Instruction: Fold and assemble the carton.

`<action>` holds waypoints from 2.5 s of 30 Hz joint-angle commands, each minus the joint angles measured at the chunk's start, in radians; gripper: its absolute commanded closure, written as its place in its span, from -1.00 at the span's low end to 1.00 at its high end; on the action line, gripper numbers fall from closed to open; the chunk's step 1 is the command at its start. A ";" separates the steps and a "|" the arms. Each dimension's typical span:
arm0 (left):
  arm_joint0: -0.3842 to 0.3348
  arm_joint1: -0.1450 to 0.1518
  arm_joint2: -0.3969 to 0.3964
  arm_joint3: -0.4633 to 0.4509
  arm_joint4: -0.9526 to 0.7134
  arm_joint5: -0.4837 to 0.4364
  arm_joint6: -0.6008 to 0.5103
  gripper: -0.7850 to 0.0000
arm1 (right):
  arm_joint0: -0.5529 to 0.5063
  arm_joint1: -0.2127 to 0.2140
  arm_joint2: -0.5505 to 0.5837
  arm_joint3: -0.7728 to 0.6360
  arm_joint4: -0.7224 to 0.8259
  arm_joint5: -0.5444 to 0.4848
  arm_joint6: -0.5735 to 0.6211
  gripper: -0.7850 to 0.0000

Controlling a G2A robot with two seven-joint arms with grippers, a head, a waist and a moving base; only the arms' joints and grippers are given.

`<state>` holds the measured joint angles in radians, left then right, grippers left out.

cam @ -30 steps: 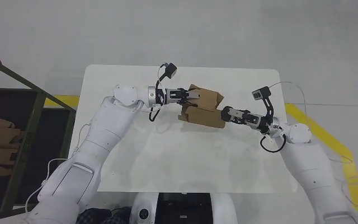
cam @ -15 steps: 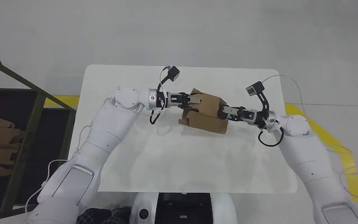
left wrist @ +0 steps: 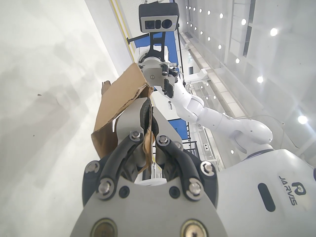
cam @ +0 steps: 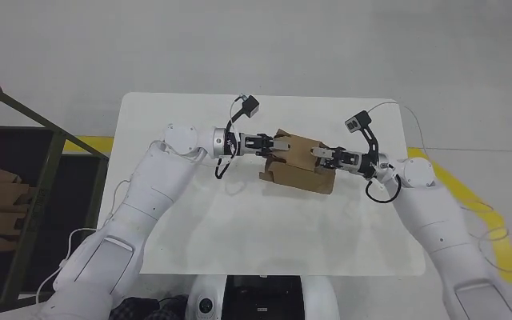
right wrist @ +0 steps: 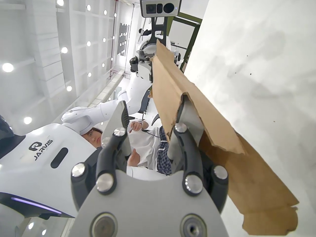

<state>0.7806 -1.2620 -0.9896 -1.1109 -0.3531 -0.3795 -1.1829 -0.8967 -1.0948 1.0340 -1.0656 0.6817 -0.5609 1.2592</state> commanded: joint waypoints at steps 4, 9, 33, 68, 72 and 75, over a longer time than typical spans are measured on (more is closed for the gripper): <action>-0.002 0.000 0.003 0.001 -0.003 -0.002 0.000 1.00 | 0.006 -0.004 -0.006 0.015 0.009 -0.002 -0.002 0.33; -0.002 0.001 0.003 -0.003 0.018 -0.003 0.021 1.00 | 0.007 -0.008 -0.009 0.028 0.010 -0.012 -0.012 0.75; 0.010 0.010 -0.024 -0.007 -0.045 -0.005 -0.006 -1.00 | 0.014 -0.015 -0.018 0.059 -0.034 -0.024 -0.024 1.00; -0.036 -0.012 0.056 -0.053 -0.113 0.012 -0.044 -1.00 | 0.006 -0.037 -0.041 0.070 -0.112 -0.066 -0.066 1.00; -0.047 -0.017 0.067 -0.038 -0.104 0.018 -0.033 -1.00 | -0.005 -0.036 -0.035 0.043 -0.119 -0.067 -0.067 1.00; -0.053 -0.019 0.068 -0.031 -0.106 0.020 -0.032 -1.00 | -0.013 -0.034 -0.028 0.026 -0.120 -0.068 -0.068 1.00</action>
<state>0.7290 -1.2805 -0.9211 -1.1433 -0.4589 -0.3600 -1.2154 -0.9080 -1.1292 1.0038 -1.0356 0.5609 -0.6285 1.1915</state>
